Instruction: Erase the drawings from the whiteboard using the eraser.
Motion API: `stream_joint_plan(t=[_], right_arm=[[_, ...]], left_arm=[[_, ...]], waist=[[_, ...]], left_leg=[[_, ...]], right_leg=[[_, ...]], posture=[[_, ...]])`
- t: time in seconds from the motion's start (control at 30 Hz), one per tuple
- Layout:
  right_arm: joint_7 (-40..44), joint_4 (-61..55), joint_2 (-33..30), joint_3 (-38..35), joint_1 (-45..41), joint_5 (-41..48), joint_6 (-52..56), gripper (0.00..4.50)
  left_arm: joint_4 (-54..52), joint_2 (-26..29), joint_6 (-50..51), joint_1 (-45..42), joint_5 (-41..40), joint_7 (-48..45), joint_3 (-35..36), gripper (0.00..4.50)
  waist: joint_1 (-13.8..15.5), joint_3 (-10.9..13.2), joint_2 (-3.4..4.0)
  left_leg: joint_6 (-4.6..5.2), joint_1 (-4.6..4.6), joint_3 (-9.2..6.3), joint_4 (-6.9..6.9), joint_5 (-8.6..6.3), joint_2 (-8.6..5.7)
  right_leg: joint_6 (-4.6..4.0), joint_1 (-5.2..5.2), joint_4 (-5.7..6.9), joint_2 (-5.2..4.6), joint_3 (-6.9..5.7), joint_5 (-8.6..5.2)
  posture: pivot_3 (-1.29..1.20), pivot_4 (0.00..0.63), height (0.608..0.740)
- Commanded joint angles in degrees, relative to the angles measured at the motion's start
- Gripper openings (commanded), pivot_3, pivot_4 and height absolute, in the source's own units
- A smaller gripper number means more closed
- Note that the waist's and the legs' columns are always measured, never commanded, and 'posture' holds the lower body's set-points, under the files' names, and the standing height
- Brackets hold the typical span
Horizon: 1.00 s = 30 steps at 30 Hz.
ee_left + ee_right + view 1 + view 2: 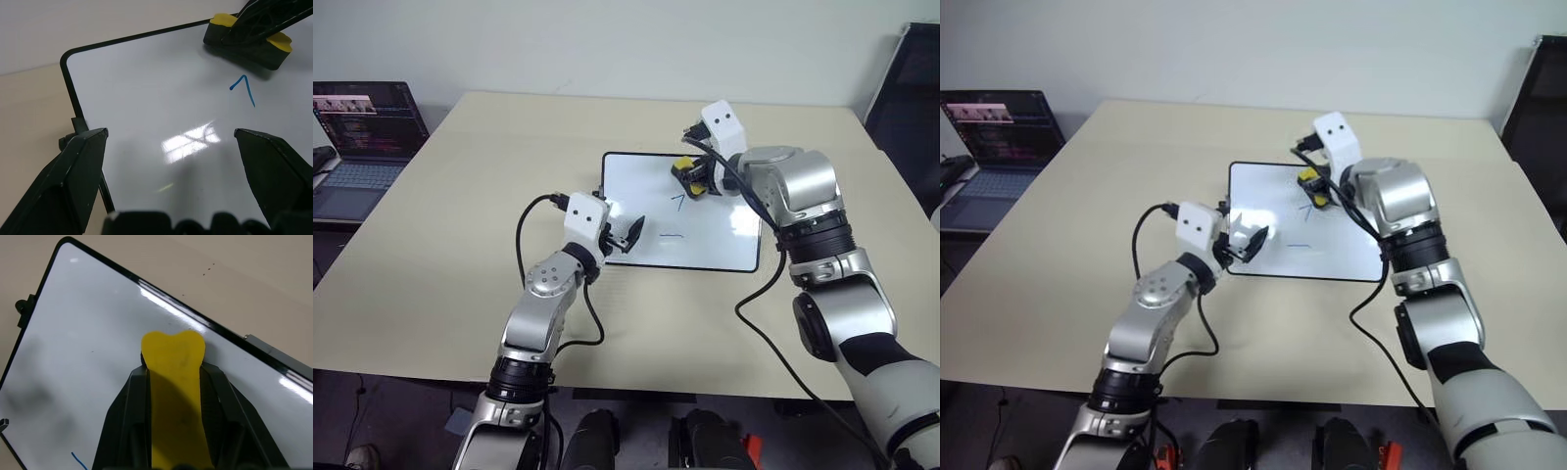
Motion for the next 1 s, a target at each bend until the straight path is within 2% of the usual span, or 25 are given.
stream_joint_plan(t=[0.03,0.23,0.73,1.0], right_arm=[[-0.92,-2.12,-0.73,-0.70,-0.29,-0.35,-1.29,0.99],[-0.79,-1.96,-0.20,-0.29,0.06,0.33,-1.14,0.99],[-0.65,-9.16,0.24,-0.54,4.68,2.97,7.85,0.99],[-1.58,-14.39,-2.17,-0.80,5.14,2.58,5.78,0.99]], left_arm=[[-0.97,-0.25,-1.40,-1.39,0.28,-0.17,0.09,4.50],[-1.22,0.03,-1.33,-1.39,0.30,-0.33,0.19,4.50],[-1.77,0.07,-1.03,-0.88,0.38,0.04,0.31,4.50],[-0.80,0.04,-1.46,-1.66,0.20,-0.74,0.08,4.50]], waist=[[0.00,0.00,0.00],[0.00,0.00,0.00],[0.04,0.00,0.00],[0.06,0.00,0.00]], left_leg=[[0.00,0.00,0.00,0.00,0.00,0.00],[0.00,0.00,0.01,0.00,0.00,0.00],[0.00,0.01,-0.02,0.03,0.00,0.00],[0.00,-0.02,-0.01,0.03,0.00,-0.02]], right_leg=[[0.00,0.00,0.00,0.00,0.00,0.00],[0.00,0.00,0.00,0.00,0.01,0.00],[0.00,0.02,0.03,0.00,-0.01,0.00],[0.00,0.01,0.01,0.00,-0.01,0.00]], posture=[[0.00,0.150,0.740],[0.00,0.150,0.740],[0.00,0.150,0.740],[0.00,0.150,0.740]])
